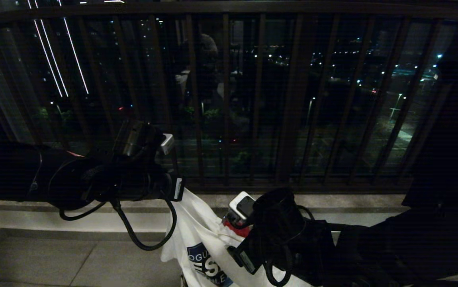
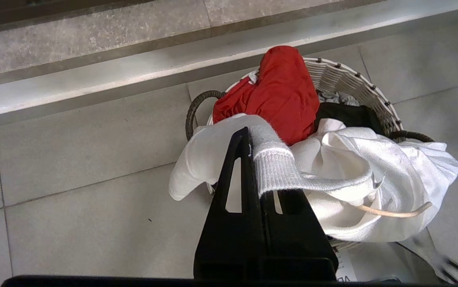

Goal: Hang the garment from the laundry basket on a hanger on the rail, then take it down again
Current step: Hang the clothes on the clothes rack

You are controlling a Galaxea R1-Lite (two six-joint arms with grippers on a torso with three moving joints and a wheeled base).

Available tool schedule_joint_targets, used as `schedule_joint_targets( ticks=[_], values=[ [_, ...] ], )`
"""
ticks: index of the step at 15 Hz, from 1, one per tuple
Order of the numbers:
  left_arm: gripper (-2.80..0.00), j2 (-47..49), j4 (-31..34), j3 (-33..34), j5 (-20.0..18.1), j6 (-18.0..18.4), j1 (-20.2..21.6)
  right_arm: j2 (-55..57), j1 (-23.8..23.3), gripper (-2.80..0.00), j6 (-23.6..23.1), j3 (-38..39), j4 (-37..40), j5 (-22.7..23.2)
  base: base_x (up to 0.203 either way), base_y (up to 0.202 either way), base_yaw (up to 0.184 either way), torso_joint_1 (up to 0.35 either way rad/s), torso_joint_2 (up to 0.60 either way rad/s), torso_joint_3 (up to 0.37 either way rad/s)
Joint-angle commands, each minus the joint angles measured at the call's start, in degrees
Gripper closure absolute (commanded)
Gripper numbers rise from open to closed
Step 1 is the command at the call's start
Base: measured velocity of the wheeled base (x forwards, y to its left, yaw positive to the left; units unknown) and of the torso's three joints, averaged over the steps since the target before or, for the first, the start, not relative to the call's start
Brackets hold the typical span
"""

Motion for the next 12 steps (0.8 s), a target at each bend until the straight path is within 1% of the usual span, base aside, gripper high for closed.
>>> schedule_joint_targets(
  ticks=[1, 3, 5, 6, 9, 11, 12],
  values=[
    [0.00, -0.68, -0.04, -0.02, 0.04, -0.07, 0.01, 2.45, 0.02, -2.80, -1.55, -0.82, -0.91, -2.65, 0.000, 0.000, 0.000, 0.000, 0.00, 0.000],
    [0.00, -1.11, -0.04, 0.06, 0.04, -0.07, 0.01, 2.82, -0.19, -2.80, -2.22, -1.94, -1.50, -4.95, 0.000, 0.000, 0.000, 0.000, 0.00, 0.000],
    [0.00, -1.21, -0.04, 0.06, 0.04, -0.07, 0.01, 3.19, -0.36, -2.80, -5.55, -1.74, -1.85, -7.53, 0.000, 0.000, 0.000, 0.000, 0.00, 0.000],
    [0.00, -1.30, -0.04, 0.06, -0.04, -0.07, 0.01, 3.85, -0.36, -2.80, -6.23, -1.86, -3.29, -8.16, 0.000, 0.000, 0.000, 0.000, 0.00, 0.000],
    [0.00, -1.65, -0.04, 0.15, -0.04, -0.07, 0.10, 6.28, -1.05, -2.80, -10.32, -1.64, -9.28, -10.49, 0.000, 0.000, 0.000, 0.000, 0.00, 0.000],
    [0.00, -1.74, -0.04, 0.15, -0.04, -0.07, 0.10, 6.68, -1.21, -2.80, -11.06, -1.78, -10.62, -11.55, 0.000, 0.000, 0.000, 0.000, 0.00, 0.000],
    [0.00, -1.84, 0.03, 0.15, -0.79, -0.07, 0.10, 6.94, -1.42, -2.80, -11.91, -1.95, -11.18, -11.76, 0.000, 0.000, 0.000, 0.000, 0.00, 0.000]
  ],
)
